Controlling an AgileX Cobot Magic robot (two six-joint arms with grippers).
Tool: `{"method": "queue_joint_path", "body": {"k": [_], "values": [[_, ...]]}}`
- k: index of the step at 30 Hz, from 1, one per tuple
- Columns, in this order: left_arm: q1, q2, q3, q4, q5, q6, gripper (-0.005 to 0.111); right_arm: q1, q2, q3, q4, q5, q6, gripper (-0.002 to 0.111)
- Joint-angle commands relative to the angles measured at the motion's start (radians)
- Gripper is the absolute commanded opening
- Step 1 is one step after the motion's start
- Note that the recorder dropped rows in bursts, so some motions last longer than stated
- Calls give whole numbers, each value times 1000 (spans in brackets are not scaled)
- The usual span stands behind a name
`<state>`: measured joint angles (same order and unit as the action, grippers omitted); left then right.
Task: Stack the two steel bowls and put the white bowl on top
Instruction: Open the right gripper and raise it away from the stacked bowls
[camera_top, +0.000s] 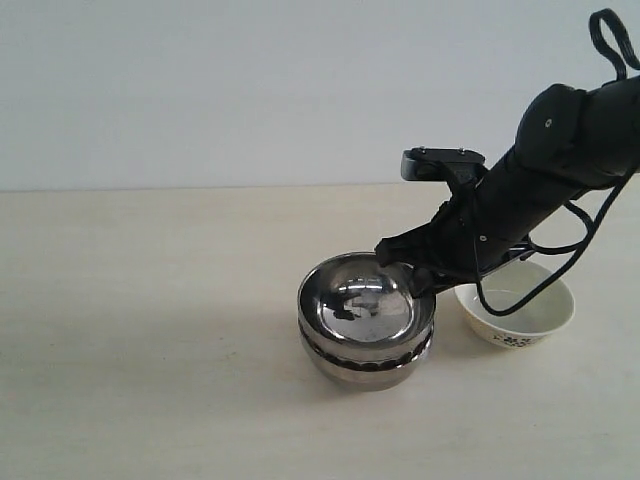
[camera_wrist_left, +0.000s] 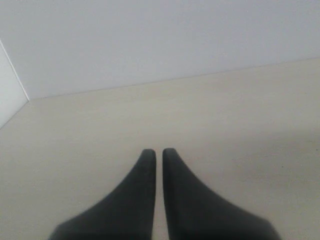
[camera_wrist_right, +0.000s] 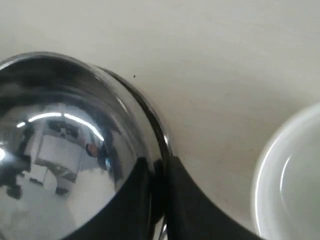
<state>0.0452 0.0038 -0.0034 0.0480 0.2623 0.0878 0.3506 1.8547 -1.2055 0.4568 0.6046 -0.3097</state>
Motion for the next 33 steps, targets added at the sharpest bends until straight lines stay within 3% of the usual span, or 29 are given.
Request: {"method": "queue_joint_path", "body": {"k": [1, 8, 14, 16, 25, 33], "values": [[2, -4, 3, -7, -7, -10, 4, -2, -8, -2, 1, 9, 28, 0], [2, -4, 3, -7, -7, -10, 4, -2, -8, -2, -6, 5, 38, 1], [2, -4, 3, -7, -7, -10, 4, -2, -8, -2, -1, 12, 38, 35], [2, -4, 3, -7, -7, -10, 4, -2, -8, -2, -1, 19, 41, 41], [2, -4, 3, -7, -7, -10, 4, -2, -19, -2, -68, 21, 48, 40], [2, -4, 3, -7, -7, -10, 4, -5, -140, -4, -312, 4, 225, 40]]}}
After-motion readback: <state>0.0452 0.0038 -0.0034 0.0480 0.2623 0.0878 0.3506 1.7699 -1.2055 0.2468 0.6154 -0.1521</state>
